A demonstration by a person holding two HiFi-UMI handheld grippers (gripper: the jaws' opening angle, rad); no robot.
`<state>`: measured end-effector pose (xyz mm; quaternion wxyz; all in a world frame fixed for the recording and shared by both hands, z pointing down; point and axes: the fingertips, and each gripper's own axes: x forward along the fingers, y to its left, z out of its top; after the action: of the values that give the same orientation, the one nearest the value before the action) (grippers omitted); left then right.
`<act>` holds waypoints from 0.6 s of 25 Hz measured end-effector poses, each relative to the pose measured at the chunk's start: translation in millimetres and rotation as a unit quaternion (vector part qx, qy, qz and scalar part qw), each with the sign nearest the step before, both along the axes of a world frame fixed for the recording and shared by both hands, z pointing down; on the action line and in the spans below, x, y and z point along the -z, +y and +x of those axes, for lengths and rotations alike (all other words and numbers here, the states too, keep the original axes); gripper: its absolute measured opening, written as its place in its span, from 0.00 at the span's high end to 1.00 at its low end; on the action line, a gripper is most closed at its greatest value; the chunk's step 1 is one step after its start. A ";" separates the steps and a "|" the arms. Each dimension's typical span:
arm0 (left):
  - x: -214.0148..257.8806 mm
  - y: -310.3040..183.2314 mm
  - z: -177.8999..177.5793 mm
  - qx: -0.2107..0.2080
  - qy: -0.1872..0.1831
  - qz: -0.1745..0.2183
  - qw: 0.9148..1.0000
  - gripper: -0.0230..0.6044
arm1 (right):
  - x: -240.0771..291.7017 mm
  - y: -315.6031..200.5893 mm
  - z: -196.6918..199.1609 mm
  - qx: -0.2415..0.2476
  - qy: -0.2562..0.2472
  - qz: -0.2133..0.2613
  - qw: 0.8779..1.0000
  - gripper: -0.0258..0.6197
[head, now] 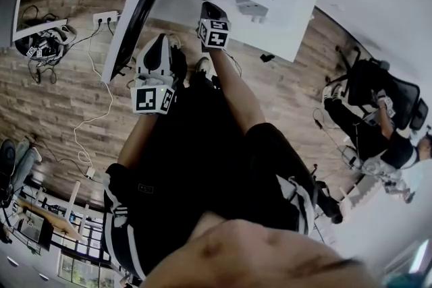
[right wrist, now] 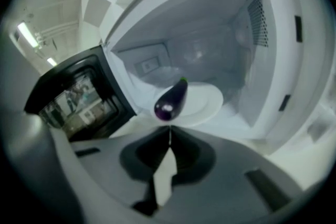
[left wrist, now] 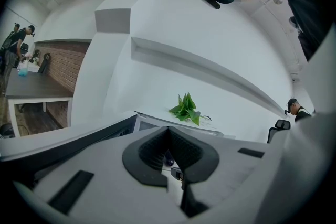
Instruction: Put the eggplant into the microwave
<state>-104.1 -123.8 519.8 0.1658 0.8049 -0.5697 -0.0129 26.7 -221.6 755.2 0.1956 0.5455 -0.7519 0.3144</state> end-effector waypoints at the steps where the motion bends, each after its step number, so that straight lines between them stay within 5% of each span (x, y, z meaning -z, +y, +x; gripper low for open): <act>1: -0.4 -0.6 -0.6 0.000 0.000 0.000 1.000 0.91 | -0.1 -1.5 0.3 -0.001 0.000 -0.001 1.000 0.91; 15: -1.2 -6.7 -9.1 0.001 0.000 -0.005 1.000 0.91 | 1.1 -22.5 4.7 -0.017 -0.002 -0.006 1.000 0.91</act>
<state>-113.1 -130.5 521.0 0.1700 0.8037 -0.5702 -0.0103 31.4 -244.1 754.2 0.1918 0.5559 -0.7413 0.3234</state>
